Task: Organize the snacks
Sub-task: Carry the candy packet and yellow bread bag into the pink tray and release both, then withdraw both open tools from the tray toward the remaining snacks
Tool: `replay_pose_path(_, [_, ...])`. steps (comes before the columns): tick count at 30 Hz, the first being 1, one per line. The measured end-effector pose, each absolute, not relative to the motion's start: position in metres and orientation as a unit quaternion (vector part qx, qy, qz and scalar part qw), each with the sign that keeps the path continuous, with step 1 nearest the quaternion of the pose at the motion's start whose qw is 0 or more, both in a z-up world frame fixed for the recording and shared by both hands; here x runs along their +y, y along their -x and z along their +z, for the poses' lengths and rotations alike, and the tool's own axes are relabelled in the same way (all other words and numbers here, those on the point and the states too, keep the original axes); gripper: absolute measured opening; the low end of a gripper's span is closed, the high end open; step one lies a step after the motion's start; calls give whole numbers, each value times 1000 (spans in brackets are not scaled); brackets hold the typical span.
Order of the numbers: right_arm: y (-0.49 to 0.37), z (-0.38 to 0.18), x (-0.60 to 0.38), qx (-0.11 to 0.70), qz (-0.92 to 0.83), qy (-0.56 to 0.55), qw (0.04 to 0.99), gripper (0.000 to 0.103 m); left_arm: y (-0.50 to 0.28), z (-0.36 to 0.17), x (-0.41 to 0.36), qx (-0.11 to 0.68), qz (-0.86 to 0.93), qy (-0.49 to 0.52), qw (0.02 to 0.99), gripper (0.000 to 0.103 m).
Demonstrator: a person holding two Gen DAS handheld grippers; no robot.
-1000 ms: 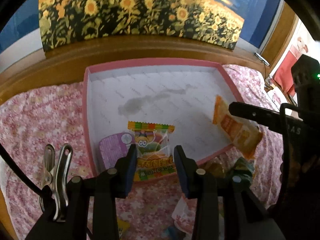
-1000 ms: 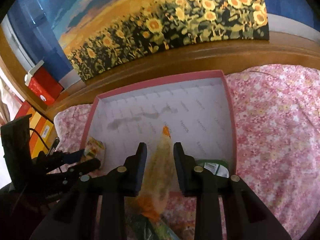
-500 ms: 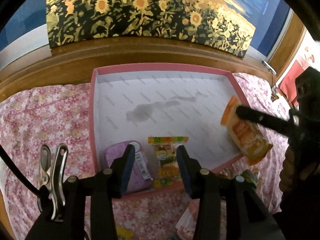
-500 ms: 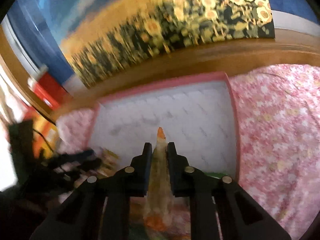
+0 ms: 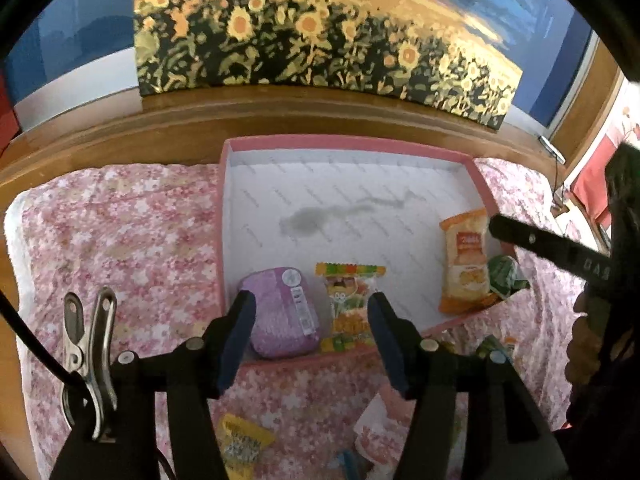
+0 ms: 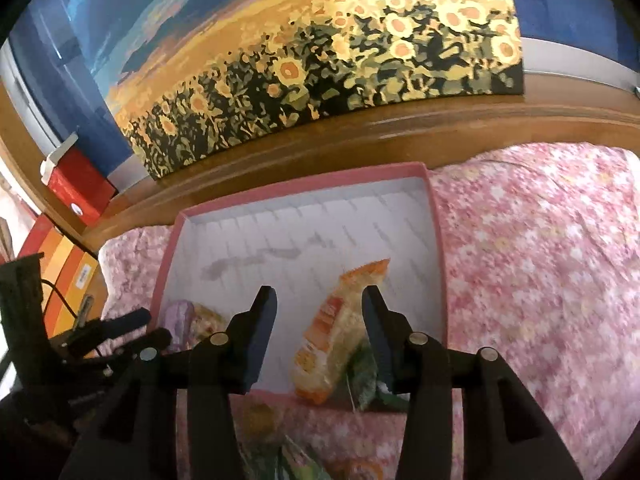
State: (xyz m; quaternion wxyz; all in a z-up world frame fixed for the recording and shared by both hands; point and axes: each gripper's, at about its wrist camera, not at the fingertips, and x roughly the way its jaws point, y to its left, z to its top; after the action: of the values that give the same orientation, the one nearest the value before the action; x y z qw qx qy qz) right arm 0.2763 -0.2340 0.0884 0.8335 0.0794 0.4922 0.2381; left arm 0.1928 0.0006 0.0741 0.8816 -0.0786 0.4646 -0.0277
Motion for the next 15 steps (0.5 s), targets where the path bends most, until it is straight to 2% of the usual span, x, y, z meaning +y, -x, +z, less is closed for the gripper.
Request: replay_pose_path(15, [-209,139,-255,439,244,-53,863,46,-124,108,-1,409,-25,86,908,63])
